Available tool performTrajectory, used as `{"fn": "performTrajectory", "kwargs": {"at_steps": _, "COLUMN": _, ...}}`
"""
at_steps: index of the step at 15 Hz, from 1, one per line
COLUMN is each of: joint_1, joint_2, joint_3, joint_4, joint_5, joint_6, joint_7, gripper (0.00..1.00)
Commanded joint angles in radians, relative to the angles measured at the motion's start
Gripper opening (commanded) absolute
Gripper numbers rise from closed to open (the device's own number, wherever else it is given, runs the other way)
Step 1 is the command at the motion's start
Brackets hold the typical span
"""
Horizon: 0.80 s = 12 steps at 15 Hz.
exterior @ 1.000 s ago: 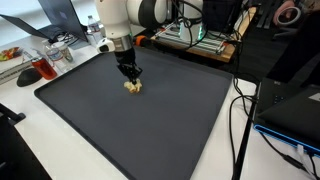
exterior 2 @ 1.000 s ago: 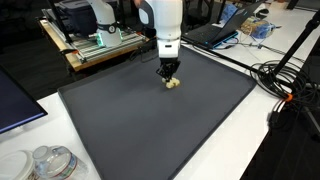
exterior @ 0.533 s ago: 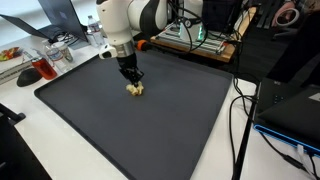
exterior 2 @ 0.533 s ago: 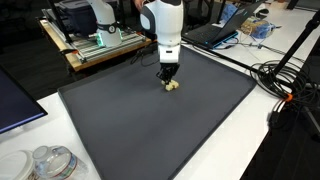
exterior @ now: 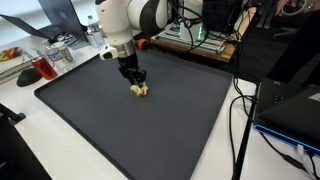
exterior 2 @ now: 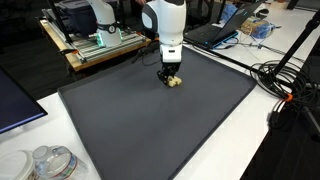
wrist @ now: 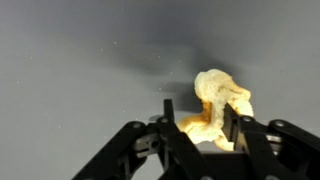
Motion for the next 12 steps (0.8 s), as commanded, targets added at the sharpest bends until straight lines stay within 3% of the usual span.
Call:
{"fn": "performTrajectory", "kwargs": {"at_steps": 1, "joint_1": -0.011, "joint_2": -0.06, "joint_3": 0.009, "joint_4": -0.006, "joint_5": -0.036, "joint_6": -0.098, "joint_7": -0.014, "gripper": 0.81}}
{"fn": "performTrajectory", "kwargs": {"at_steps": 4, "joint_1": -0.003, "joint_2": -0.082, "joint_3": 0.001, "joint_4": 0.0, "joint_5": -0.05, "joint_6": -0.131, "joint_7": 0.003, "gripper": 0.99}}
{"fn": "performTrajectory", "kwargs": {"at_steps": 9, "joint_1": -0.007, "joint_2": -0.09, "joint_3": 0.004, "joint_4": 0.005, "joint_5": -0.042, "joint_6": -0.147, "joint_7": -0.001, "gripper": 1.0}}
{"fn": "performTrajectory", "kwargs": {"at_steps": 12, "joint_1": -0.056, "joint_2": -0.088, "joint_3": 0.043, "joint_4": 0.001, "joint_5": 0.04, "joint_6": -0.132, "joint_7": -0.082, "gripper": 1.0}}
